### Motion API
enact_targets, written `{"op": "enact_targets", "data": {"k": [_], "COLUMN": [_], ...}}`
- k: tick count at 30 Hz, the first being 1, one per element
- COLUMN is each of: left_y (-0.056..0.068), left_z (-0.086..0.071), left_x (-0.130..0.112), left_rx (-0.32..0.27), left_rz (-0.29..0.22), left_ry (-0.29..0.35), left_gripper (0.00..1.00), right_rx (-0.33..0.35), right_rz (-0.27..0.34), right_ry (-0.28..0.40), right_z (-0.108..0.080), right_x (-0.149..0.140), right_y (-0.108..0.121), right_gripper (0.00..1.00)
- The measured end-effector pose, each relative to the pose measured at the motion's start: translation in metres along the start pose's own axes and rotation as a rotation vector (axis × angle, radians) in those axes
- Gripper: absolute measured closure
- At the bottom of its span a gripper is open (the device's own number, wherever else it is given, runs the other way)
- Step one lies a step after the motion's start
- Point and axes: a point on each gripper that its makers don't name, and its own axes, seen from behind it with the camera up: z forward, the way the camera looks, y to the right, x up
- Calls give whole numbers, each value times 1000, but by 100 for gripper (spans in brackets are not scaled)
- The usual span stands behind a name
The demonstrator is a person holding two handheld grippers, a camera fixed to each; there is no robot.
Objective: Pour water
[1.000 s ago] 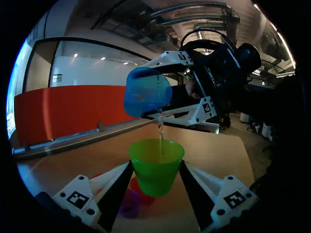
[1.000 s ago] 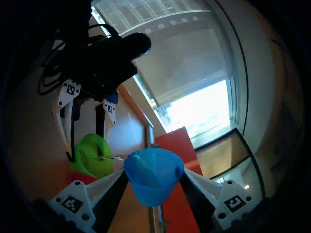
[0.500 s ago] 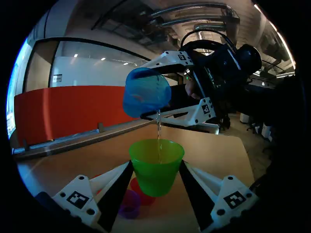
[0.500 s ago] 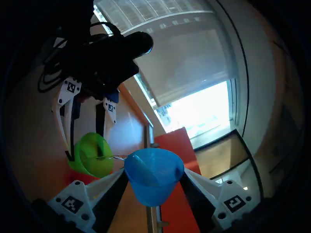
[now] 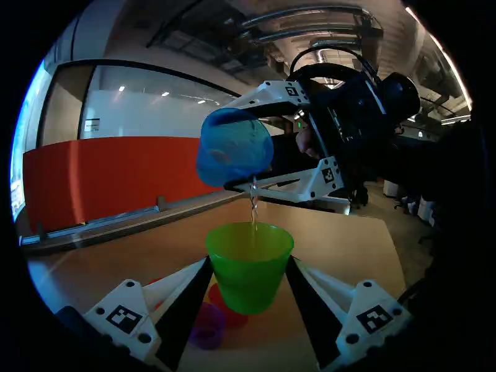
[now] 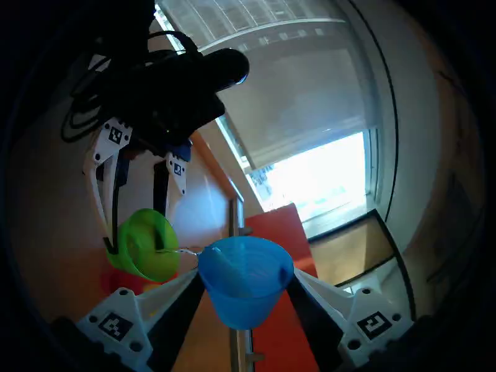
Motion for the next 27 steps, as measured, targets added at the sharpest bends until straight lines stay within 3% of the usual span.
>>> {"op": "enact_targets", "data": {"k": [27], "left_y": [2], "left_z": [0], "left_x": [2], "left_rx": [0], "left_rz": [2], "left_ry": [3], "left_gripper": [17], "right_rx": [-12], "right_rz": [-58], "right_ry": [-4], "right_z": [-1], "right_x": [0], "right_y": [8], "right_gripper": [10]}}
